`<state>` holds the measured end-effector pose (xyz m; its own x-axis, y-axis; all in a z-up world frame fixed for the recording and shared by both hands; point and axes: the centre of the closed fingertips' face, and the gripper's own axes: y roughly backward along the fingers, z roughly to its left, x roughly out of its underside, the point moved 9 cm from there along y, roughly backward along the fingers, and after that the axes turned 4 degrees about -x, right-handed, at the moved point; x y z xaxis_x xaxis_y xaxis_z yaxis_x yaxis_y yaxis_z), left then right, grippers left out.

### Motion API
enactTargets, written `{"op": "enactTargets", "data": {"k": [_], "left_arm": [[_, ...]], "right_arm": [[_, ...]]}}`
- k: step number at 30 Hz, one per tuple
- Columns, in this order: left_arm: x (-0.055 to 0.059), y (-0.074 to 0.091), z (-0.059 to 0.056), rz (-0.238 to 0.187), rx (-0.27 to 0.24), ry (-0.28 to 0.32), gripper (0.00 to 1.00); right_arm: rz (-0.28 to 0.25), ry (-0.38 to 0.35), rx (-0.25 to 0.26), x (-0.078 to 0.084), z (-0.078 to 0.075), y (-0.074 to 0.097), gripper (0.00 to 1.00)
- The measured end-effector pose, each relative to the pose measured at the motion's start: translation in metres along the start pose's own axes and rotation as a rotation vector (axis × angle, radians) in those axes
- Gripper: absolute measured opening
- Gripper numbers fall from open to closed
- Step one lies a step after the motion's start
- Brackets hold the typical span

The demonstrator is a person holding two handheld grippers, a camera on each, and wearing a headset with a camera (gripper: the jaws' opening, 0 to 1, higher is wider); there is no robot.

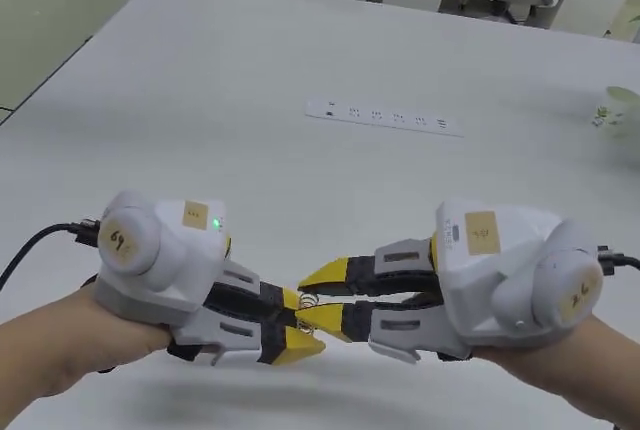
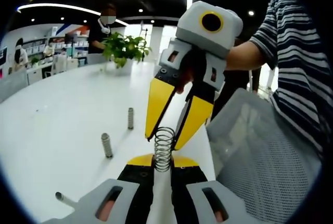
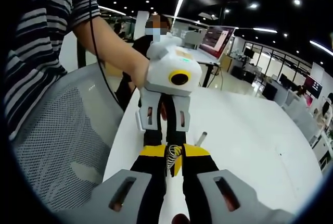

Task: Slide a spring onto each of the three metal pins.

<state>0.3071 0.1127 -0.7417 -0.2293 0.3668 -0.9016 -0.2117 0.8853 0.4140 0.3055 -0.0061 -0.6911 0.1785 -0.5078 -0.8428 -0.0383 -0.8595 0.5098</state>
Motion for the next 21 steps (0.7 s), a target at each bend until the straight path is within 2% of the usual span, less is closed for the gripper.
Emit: {"op": "enactTargets", "data": {"k": [6,8,21], "left_arm": [[-0.001,0.001,-0.001,-0.006,-0.003,0.035,0.08],[0.001,0.002,-0.001,0.007,-0.012,0.057,0.1],[0.007,0.012,0.001,-0.009,-0.064,0.074,0.23]], "right_arm": [[0.005,0.02,0.013,-0.001,0.0,0.0,0.07],[0.008,0.022,0.019,-0.001,-0.001,0.001,0.07],[0.019,0.021,0.046,0.001,-0.003,0.005,0.07]]}}
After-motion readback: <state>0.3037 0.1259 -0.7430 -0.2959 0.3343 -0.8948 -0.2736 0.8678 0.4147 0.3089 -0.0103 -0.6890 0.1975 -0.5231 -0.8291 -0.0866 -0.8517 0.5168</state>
